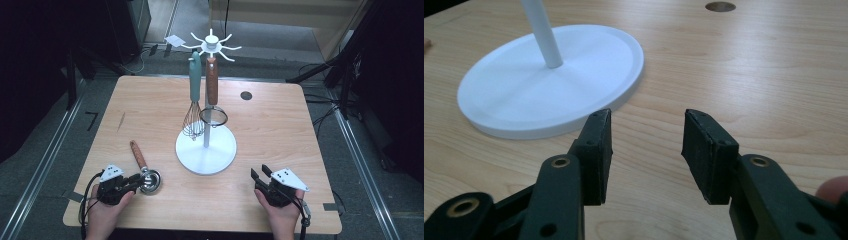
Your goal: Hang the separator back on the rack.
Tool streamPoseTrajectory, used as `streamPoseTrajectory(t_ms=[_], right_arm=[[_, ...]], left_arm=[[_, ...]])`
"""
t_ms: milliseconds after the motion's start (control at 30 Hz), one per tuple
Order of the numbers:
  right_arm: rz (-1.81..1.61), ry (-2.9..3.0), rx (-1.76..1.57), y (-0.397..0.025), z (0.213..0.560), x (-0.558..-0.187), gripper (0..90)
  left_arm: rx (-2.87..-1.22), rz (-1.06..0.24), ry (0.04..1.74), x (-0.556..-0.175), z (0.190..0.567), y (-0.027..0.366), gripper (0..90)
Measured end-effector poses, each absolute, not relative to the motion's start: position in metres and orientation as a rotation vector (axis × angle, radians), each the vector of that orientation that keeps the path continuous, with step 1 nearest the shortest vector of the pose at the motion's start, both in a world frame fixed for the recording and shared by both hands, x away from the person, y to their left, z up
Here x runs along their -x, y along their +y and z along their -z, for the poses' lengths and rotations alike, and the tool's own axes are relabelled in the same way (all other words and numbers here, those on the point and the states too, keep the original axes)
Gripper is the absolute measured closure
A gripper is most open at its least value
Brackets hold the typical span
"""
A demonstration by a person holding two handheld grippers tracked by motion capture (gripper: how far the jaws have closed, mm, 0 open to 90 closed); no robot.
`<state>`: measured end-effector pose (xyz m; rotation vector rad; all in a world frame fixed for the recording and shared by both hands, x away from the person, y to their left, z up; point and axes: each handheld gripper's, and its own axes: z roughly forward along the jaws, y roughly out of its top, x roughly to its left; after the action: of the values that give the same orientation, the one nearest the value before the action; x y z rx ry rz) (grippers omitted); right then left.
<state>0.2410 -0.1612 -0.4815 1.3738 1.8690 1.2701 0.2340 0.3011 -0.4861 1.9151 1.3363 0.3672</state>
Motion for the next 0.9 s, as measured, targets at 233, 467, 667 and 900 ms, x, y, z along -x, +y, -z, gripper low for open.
streamPoseTrajectory(t_ms=[233,467,667,900], right_arm=[[-1.295,1.887,-1.331,-0.148,0.478,-0.235,57.0],[-1.341,1.876,-1.301,-0.133,0.473,-0.231,57.2],[-1.368,1.895,-1.282,-0.123,0.471,-0.228,57.2],[-1.395,1.940,-1.256,-0.106,0.471,-0.221,57.2]], left_arm=[[-1.918,-0.363,1.336,-0.228,0.486,0.289,72.7],[-1.938,-0.345,1.308,-0.222,0.487,0.268,72.4],[-1.961,-0.339,1.271,-0.217,0.488,0.247,72.3],[-1.964,-0.328,1.261,-0.213,0.490,0.225,73.6]])
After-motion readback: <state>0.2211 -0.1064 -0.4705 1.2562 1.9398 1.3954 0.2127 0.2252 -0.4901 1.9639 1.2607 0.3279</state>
